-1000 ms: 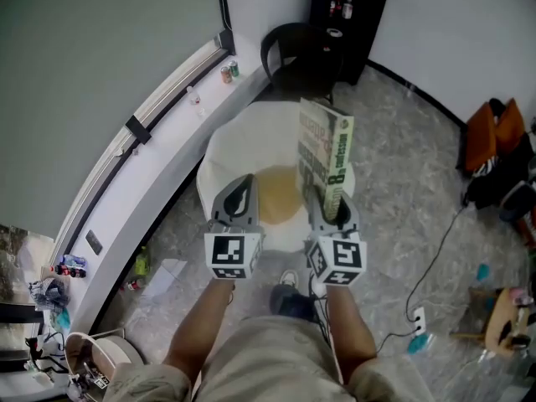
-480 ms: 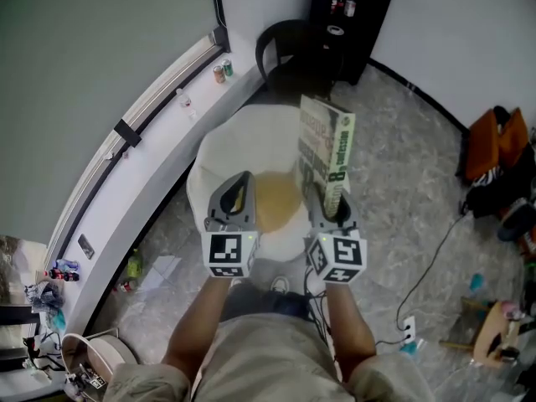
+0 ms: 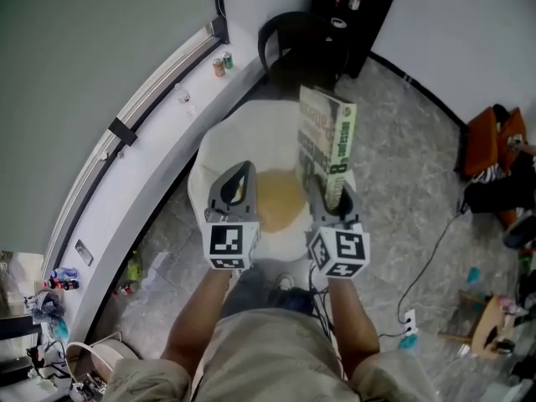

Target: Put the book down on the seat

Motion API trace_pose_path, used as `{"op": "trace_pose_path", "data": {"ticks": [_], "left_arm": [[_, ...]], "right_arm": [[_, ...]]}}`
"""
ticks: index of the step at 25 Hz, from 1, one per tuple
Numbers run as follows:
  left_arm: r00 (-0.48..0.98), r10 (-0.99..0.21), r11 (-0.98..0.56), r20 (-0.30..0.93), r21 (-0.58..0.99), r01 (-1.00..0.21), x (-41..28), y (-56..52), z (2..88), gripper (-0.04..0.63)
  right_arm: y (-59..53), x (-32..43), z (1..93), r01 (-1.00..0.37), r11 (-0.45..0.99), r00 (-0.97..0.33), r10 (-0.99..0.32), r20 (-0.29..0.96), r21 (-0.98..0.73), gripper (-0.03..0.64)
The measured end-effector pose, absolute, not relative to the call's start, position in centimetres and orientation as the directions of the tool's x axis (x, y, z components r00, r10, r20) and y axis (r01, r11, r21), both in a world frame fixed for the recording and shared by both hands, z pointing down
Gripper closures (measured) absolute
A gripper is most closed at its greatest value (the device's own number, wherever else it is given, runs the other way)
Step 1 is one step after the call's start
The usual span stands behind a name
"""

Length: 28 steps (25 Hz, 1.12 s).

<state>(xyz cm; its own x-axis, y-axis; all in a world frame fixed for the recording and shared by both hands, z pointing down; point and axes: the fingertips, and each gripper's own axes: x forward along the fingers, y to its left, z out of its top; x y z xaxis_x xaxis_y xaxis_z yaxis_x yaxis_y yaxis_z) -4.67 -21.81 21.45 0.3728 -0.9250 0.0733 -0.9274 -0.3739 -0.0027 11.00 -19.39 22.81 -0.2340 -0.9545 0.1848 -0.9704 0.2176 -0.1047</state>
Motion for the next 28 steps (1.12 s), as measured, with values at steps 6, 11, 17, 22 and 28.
{"op": "trace_pose_path", "data": {"ticks": [6, 11, 17, 22, 28], "left_arm": [[0.384, -0.919, -0.384, 0.088, 0.016, -0.923, -8.3, -25.1, 24.3, 0.591], [0.373, -0.919, -0.368, 0.129, 0.060, -0.928, -11.9, -28.0, 29.5, 0.591], [0.365, -0.916, -0.347, 0.167, 0.128, -0.929, -14.3, -30.3, 35.9, 0.591], [0.358, -0.918, -0.335, 0.167, 0.154, -0.930, -15.4, -32.2, 41.4, 0.591], [0.348, -0.915, -0.323, 0.204, 0.147, -0.935, -13.8, -33.1, 47.8, 0.591]], "right_arm": [[-22.1, 8.0, 26.6, -0.974, 0.200, -0.221, -0.938, 0.267, -0.103, 0.456], [-24.2, 5.6, 32.3, -0.980, 0.180, -0.200, -0.914, 0.353, -0.087, 0.456], [-26.3, 3.5, 39.0, -0.981, 0.158, -0.191, -0.882, 0.430, -0.112, 0.456], [-28.4, 1.7, 45.0, -0.975, 0.178, -0.221, -0.854, 0.470, -0.136, 0.456], [-30.3, 2.8, 52.7, -0.967, 0.200, -0.255, -0.810, 0.528, -0.159, 0.456]]}}
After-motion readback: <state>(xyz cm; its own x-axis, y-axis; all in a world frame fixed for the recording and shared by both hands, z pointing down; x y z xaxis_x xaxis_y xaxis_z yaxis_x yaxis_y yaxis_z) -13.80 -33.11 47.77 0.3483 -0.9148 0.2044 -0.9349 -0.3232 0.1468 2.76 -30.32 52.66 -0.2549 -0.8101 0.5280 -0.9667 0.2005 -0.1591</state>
